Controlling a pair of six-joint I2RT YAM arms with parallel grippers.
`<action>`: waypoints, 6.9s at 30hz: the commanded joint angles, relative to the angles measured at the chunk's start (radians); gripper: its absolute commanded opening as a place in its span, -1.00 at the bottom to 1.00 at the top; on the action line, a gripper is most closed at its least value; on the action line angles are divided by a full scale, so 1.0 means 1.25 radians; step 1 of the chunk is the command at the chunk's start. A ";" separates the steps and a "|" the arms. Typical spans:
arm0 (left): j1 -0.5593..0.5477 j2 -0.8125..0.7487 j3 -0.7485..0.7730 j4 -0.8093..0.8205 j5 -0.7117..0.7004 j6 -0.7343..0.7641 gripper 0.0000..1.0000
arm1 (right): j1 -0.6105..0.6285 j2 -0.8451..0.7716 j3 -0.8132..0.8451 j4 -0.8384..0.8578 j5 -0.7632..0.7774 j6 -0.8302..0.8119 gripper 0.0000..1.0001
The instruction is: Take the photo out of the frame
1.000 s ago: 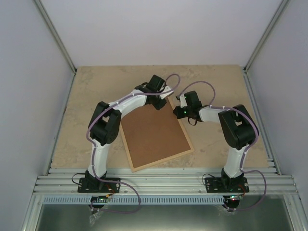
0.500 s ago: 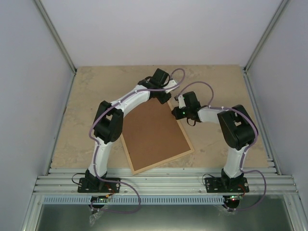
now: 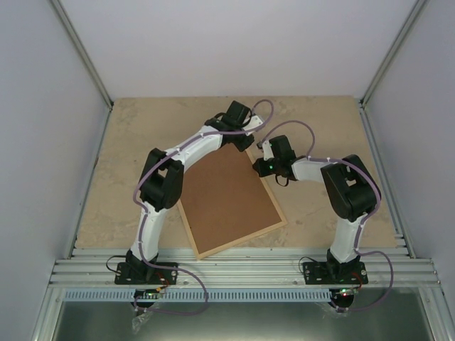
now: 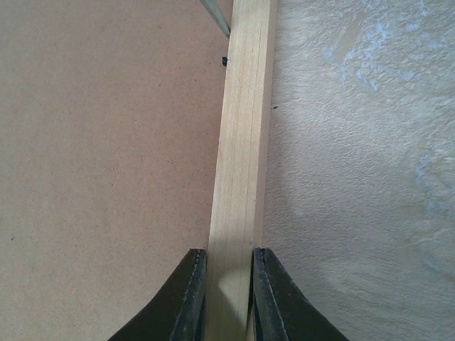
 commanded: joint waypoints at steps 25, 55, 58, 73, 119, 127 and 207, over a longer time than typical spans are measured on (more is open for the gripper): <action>0.003 -0.639 -0.790 0.637 -0.230 -0.398 -1.00 | 0.024 -0.086 -0.031 -0.127 0.108 0.009 -0.77; 0.002 -0.868 -1.050 0.750 -0.261 -0.479 -1.00 | -0.053 -0.018 0.192 -0.313 0.216 -0.058 -0.08; 0.002 -0.867 -1.050 0.750 -0.261 -0.479 -1.00 | -0.049 0.016 0.224 -0.334 0.214 -0.067 -0.08; 0.002 -0.855 -1.047 0.752 -0.244 -0.475 -1.00 | -0.041 0.125 0.331 -0.376 0.232 -0.086 -0.14; 0.003 -0.855 -1.053 0.762 -0.214 -0.483 -1.00 | -0.067 0.074 0.284 -0.345 0.205 -0.026 -0.79; 0.002 -0.853 -1.052 0.766 -0.198 -0.493 -1.00 | -0.067 -0.040 0.238 -0.316 0.162 -0.018 -0.33; -0.157 -0.822 -1.220 1.104 -0.101 -0.481 -0.67 | 0.113 -0.237 -0.244 0.700 -0.310 0.767 -0.99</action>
